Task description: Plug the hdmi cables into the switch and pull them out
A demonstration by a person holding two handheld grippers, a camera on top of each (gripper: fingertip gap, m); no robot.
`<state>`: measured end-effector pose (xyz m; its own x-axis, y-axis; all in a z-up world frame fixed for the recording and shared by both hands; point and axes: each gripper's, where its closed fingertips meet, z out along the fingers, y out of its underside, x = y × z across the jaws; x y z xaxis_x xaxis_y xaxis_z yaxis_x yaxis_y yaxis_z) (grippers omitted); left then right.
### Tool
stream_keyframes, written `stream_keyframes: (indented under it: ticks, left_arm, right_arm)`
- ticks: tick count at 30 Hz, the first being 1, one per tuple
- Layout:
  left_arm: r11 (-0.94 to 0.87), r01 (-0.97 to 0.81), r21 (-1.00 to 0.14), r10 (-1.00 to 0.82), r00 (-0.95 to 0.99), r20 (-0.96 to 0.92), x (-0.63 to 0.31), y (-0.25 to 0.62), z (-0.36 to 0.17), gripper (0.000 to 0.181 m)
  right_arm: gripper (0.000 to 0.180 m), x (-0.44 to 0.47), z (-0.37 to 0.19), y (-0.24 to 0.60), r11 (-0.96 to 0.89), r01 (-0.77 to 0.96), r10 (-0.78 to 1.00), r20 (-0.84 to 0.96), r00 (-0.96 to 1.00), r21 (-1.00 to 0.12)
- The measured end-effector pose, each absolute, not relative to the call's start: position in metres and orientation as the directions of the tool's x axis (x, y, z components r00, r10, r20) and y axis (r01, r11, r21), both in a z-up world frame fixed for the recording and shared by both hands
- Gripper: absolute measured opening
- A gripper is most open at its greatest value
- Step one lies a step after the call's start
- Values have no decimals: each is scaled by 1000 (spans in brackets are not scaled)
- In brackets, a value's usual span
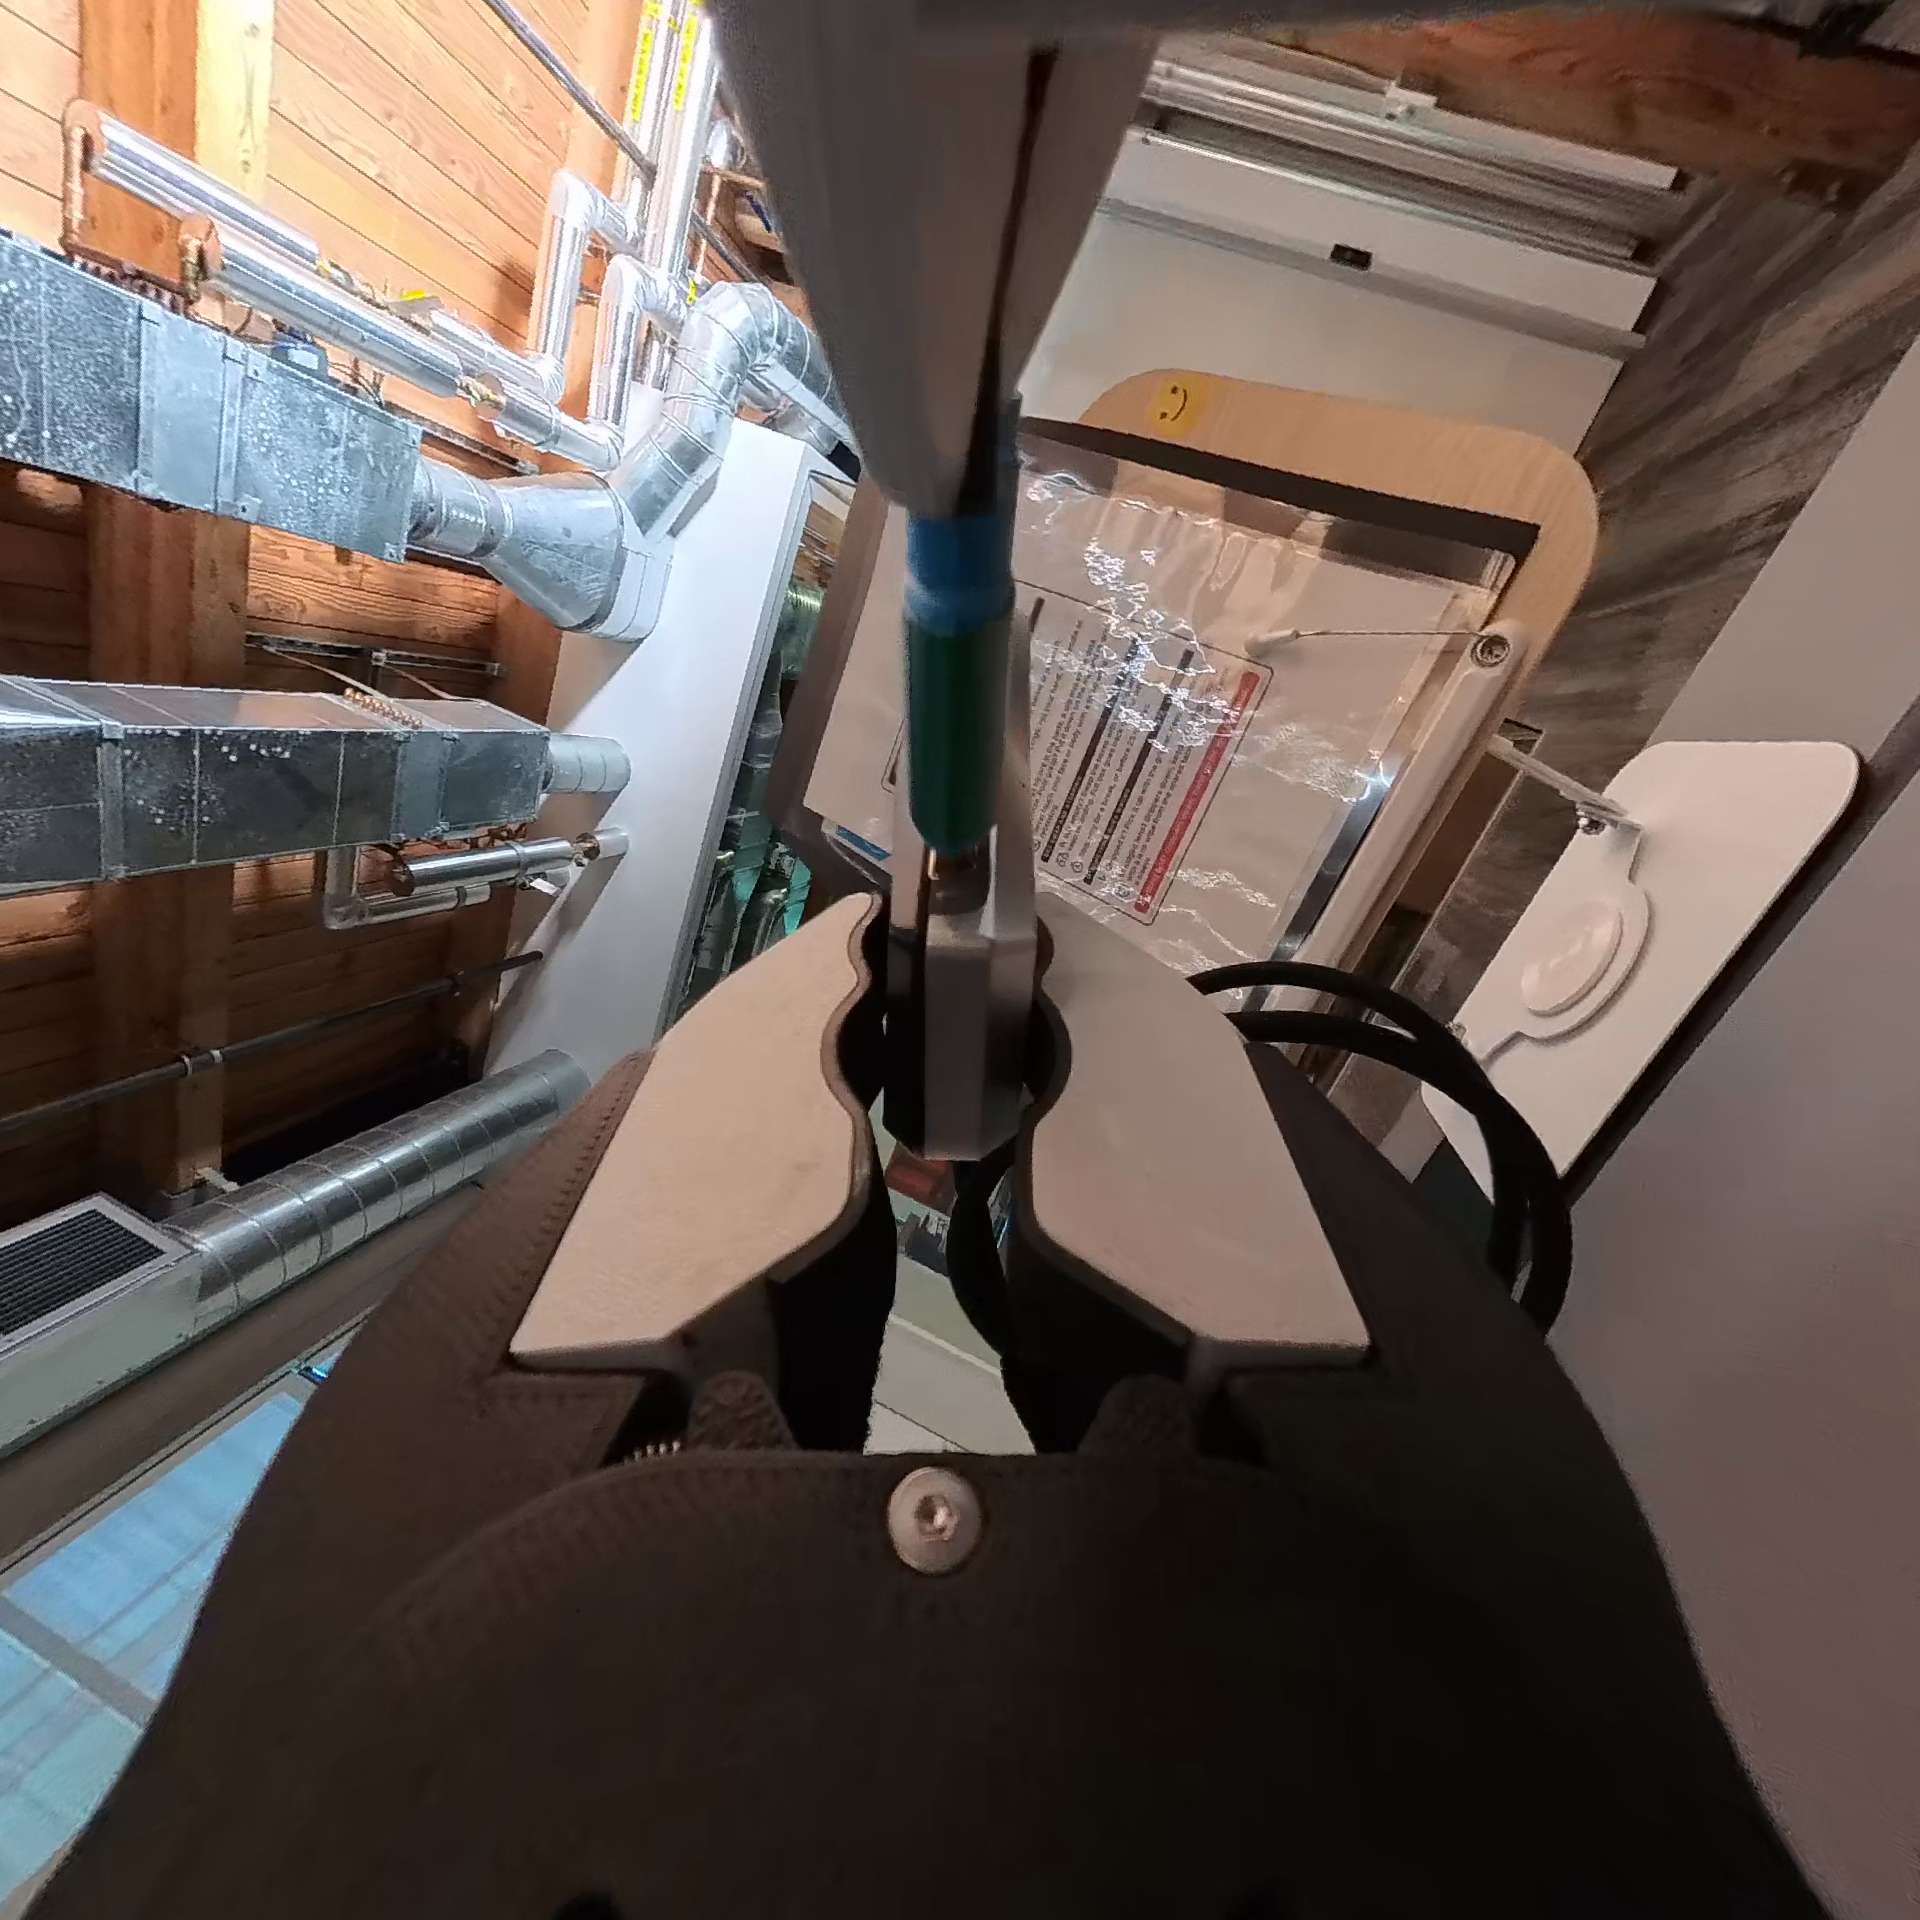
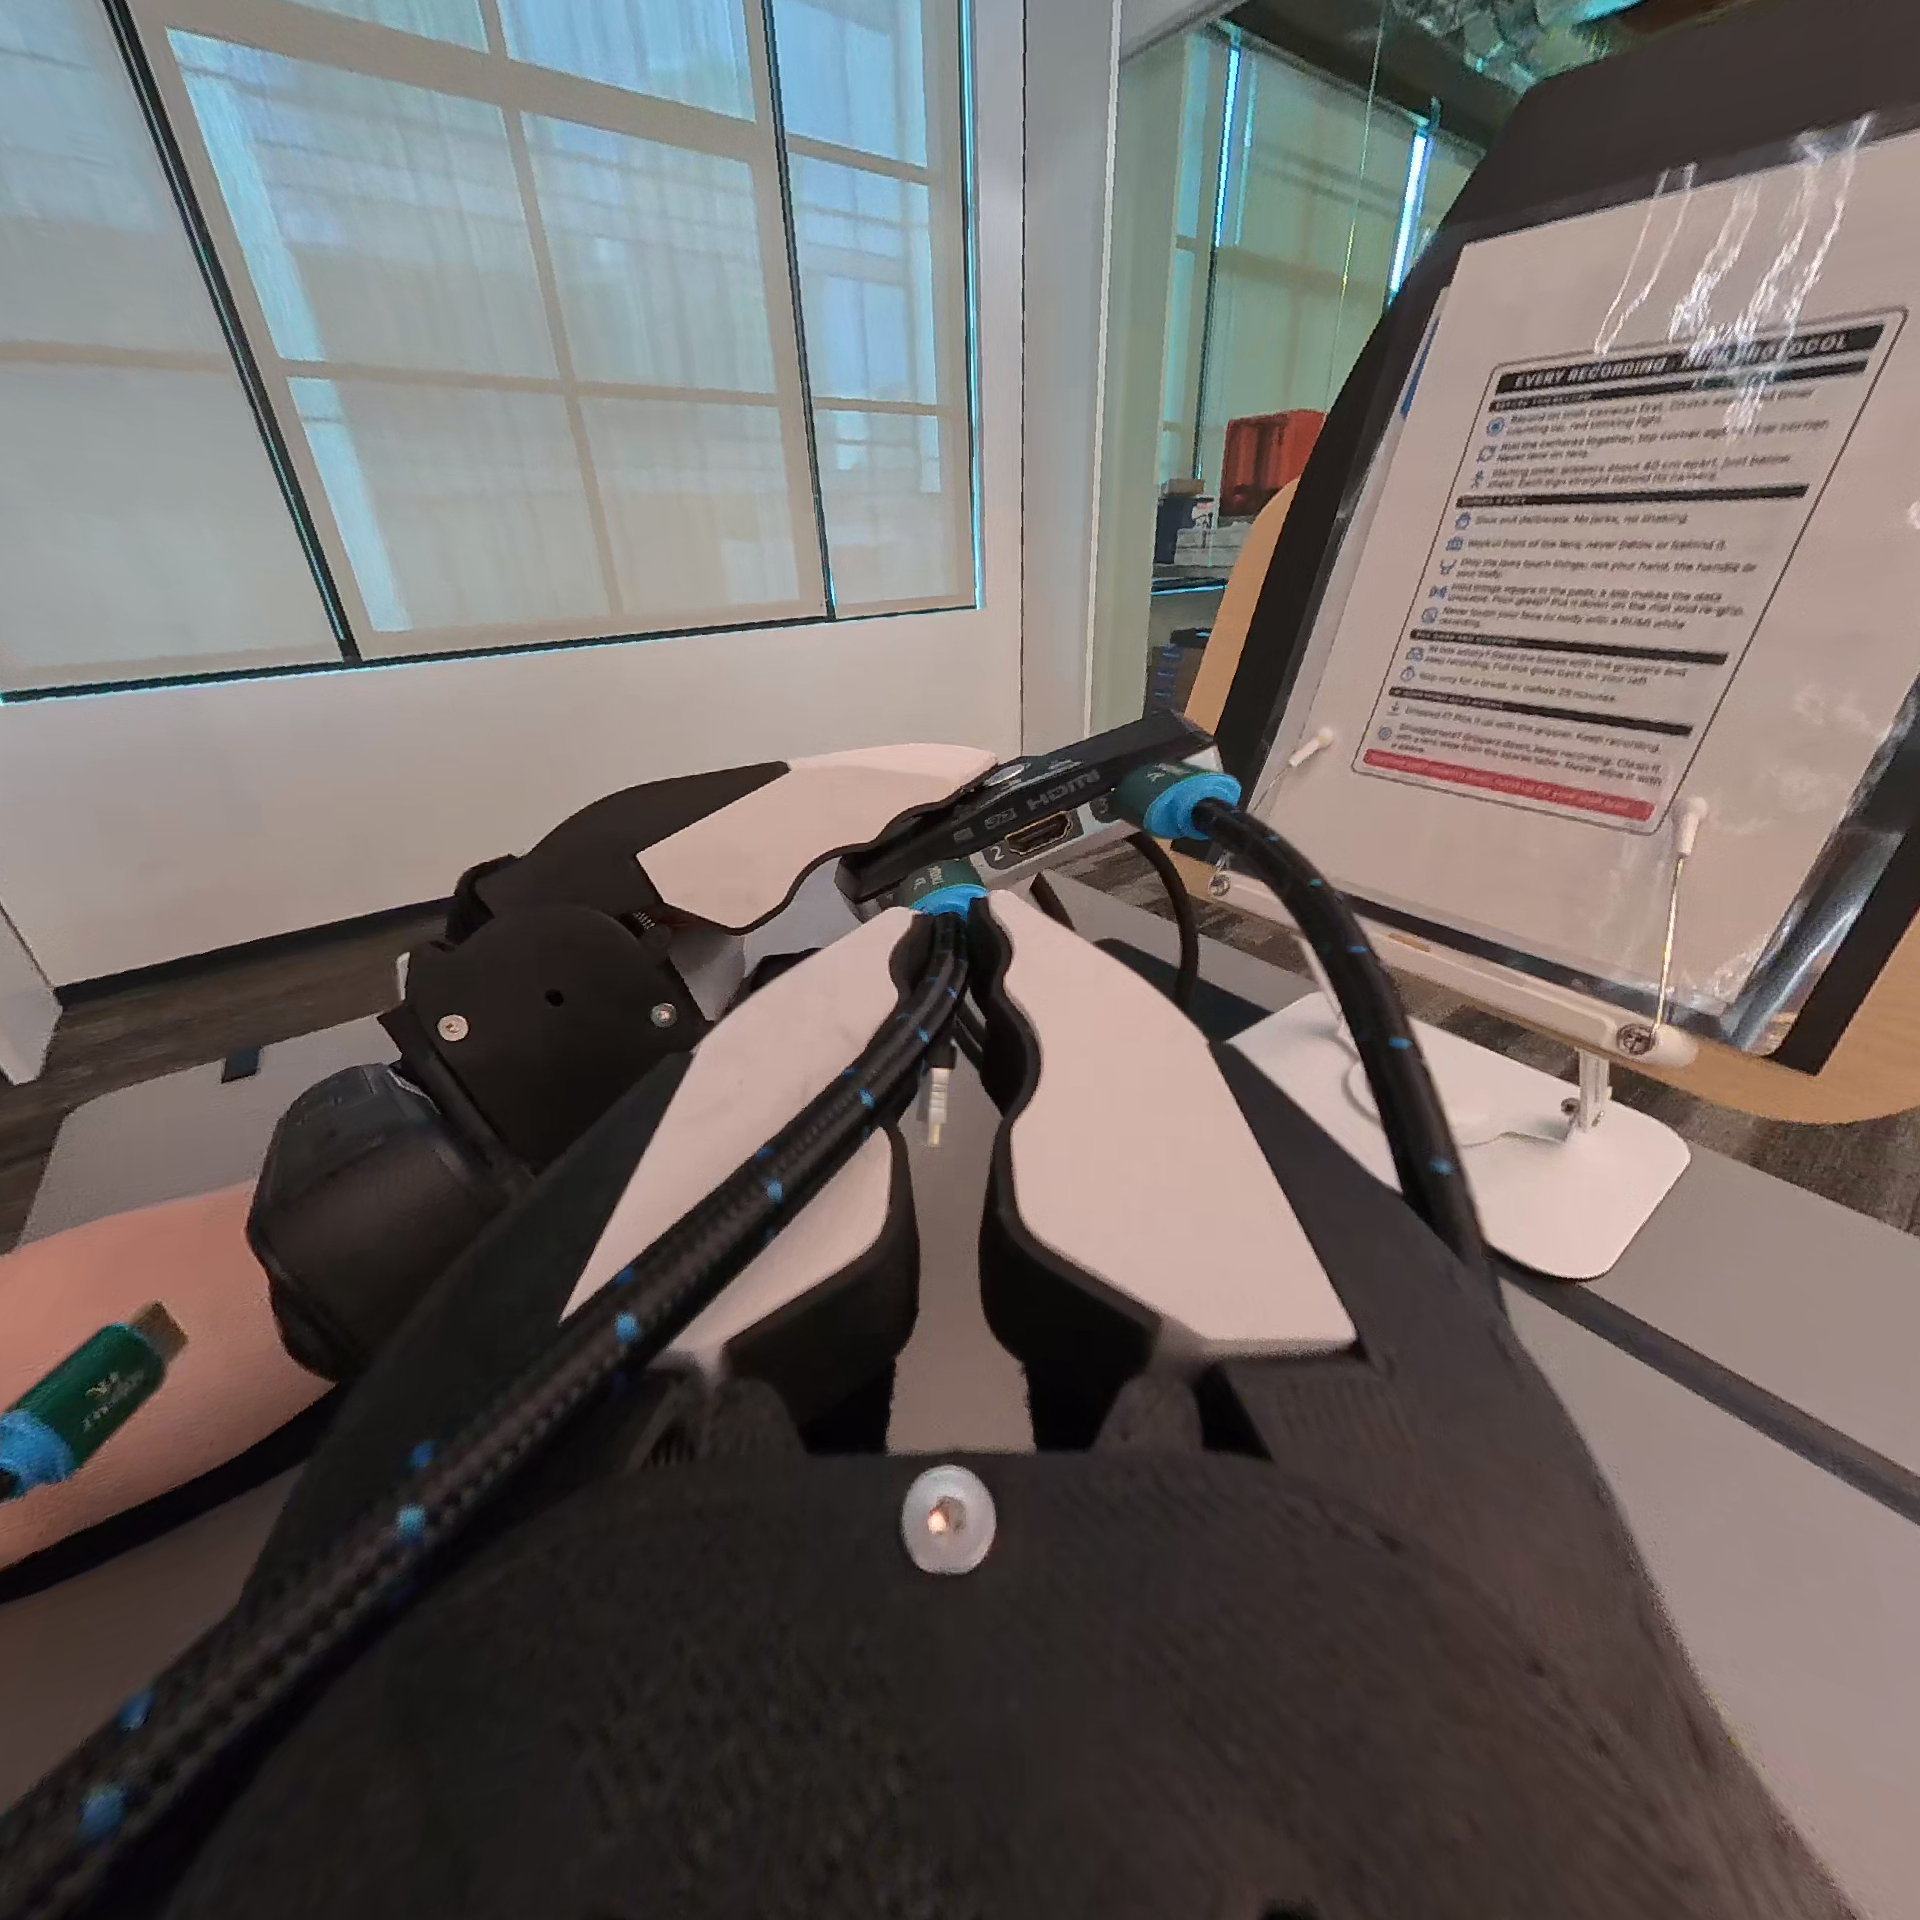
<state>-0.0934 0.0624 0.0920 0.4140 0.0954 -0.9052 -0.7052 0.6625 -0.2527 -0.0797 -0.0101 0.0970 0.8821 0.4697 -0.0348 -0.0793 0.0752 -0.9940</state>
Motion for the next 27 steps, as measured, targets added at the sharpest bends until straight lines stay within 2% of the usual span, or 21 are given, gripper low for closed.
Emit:
stream_keyframes:
  ticks: [7,14,20,27]
  left_arm:
    - [667,-703,-245,78,393,-916,-92,61,88,20]
    - [680,-692,-245,65,389,-919,-91,58,90,21]
    - [750,-640,-166,191,450,-872,-96,43,109,22]
    - [765,-620,-172,152,433,-888,-92,33,109,22]
  right_arm:
    - [7,-88,92,-12,68,-54,477,-15,879,-996]
    - [7,-88,97,-16,142,31,442,92,892,-989]
    - [7,-83,110,-24,135,-75,576,17,817,-988]
    - [7,-77,113,-30,91,-84,663,-3,748,-992]
